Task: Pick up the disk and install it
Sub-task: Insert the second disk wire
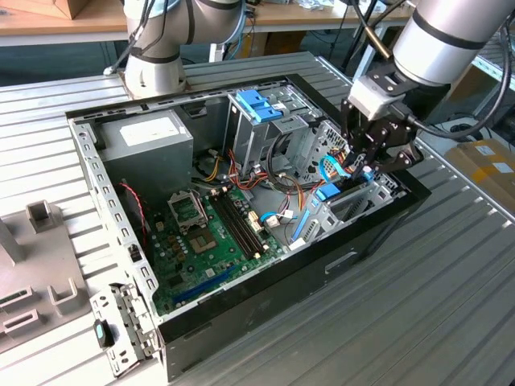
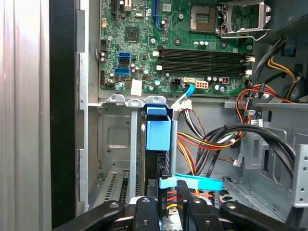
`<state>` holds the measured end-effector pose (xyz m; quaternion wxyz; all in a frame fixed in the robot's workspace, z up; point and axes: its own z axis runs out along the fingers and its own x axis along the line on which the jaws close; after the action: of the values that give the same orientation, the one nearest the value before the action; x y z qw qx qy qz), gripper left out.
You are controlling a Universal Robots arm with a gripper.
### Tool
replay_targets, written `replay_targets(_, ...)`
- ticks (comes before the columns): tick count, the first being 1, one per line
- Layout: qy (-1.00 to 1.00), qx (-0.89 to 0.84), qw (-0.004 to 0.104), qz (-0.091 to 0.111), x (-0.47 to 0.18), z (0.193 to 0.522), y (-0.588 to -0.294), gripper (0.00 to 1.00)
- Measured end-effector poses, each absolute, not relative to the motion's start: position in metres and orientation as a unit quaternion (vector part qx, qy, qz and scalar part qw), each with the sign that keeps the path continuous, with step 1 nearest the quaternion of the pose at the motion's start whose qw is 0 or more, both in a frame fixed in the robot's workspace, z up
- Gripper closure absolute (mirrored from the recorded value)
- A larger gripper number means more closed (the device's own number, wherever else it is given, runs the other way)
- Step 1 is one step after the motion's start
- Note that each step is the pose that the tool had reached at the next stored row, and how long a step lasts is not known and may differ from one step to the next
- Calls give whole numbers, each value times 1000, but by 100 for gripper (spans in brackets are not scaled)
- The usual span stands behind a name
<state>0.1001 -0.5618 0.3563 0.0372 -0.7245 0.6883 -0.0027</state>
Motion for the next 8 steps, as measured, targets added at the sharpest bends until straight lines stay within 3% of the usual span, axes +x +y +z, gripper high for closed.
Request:
replay_targets(5,688,-724,37,-3,100,365,-562,71)
replay_targets(7,688,-724,37,-2,101,366,-562,85)
replay_targets(8,688,-724,36,-2,102,366,-562,85)
